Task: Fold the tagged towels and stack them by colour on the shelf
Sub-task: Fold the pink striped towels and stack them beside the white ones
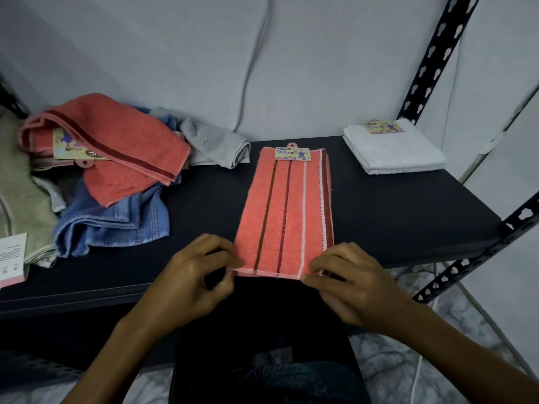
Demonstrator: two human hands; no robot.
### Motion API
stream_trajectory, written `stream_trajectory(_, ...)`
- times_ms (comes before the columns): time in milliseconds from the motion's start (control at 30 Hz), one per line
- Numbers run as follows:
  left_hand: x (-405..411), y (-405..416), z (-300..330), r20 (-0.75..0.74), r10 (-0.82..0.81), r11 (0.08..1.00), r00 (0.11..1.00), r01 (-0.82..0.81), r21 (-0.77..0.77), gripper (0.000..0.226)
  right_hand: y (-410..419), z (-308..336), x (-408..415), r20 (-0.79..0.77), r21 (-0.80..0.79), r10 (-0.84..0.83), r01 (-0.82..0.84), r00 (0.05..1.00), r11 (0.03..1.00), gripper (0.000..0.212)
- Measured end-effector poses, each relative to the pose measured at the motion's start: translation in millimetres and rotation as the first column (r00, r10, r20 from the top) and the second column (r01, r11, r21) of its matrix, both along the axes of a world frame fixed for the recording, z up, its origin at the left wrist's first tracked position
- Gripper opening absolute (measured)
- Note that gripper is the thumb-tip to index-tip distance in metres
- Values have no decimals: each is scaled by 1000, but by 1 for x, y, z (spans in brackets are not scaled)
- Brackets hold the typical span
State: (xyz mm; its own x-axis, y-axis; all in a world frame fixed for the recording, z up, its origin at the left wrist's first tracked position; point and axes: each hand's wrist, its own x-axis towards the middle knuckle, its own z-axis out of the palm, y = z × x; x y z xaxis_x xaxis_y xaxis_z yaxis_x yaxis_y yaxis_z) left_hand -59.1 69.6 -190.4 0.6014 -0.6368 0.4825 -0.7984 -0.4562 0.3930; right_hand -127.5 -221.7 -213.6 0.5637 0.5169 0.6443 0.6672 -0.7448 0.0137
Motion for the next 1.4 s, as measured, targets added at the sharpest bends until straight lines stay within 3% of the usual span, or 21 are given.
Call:
stream_trajectory(67, -2, 2, -4, 19, 17, 1000, 1000, -17, 21, 25, 7, -5, -8, -59, 243, -71, 83, 996, 966, 13)
stream_trajectory(167, -10, 1, -11, 90, 121, 992, 989, -122, 10, 29, 25, -12, -27, -284, 575, -189, 324, 940, 751, 23)
stream_trajectory(267, -24, -10, -15, 112, 237, 971, 965, -230, -71, 28, 44, -14, -39, -545, 694, -65, 493, 836, 525, 23)
stream_trajectory(367, -42, -23, -18, 82, 290, 952, 953, -279, -129, 26, 54, -9, -38, -576, 784, 71, 526, 814, 329, 13)
stream_trajectory(433, -55, -31, -20, -7, 317, 928, 948, -312, -202, 22, 55, -5, -37, -584, 805, 129, 550, 802, 223, 14)
stream_trajectory(500, -69, -40, -19, -230, 331, 853, 915, -395, -340, 23, 52, -2, -37, -587, 809, 219, 564, 779, 162, 18)
stream_trajectory(567, -78, -50, -17, -507, 294, 717, 811, -537, -444, 30, 47, 0, -39, -593, 803, 283, 578, 754, 145, 19)
stream_trajectory(633, -80, -57, -14, -712, 214, 603, 669, -664, -443, 39, 43, 0, -41, -605, 794, 278, 594, 747, 130, 18)
stream_trajectory(700, -76, -62, -13, -846, 46, 526, 531, -733, -431, 46, 41, 0, -41, -601, 793, 263, 604, 755, 79, 21)
stream_trajectory(767, -73, -67, -11, -886, -124, 484, 446, -752, -446, 49, 38, 0, -42, -596, 795, 264, 604, 759, 59, 23)
stream_trajectory(933, -73, -83, -5, -876, -177, 447, 448, -756, -477, 27, 25, -2, -48, -609, 792, 268, 590, 747, 157, 17)
stream_trajectory(1000, -72, -85, -4, -847, -191, 419, 496, -739, -528, 35, 19, -2, -49, -600, 799, 280, 580, 749, 160, 20)
stream_trajectory(1133, -76, -81, -7, -808, -174, 504, 563, -654, -565, 32, 11, -1, -51, -592, 804, 295, 576, 750, 150, 28)
stream_trajectory(1200, -79, -78, -8, -820, -189, 563, 540, -625, -541, 29, 9, 0, -53, -601, 798, 297, 579, 742, 168, 35)
stream_trajectory(1300, -80, -69, -10, -836, -289, 682, 467, -512, -522, 50, 4, 1, -56, -612, 790, 338, 570, 715, 226, 55)
stream_trajectory(1400, -77, -64, -10, -851, -325, 752, 412, -433, -497, 47, -5, 3, -59, -633, 774, 354, 543, 689, 327, 42)
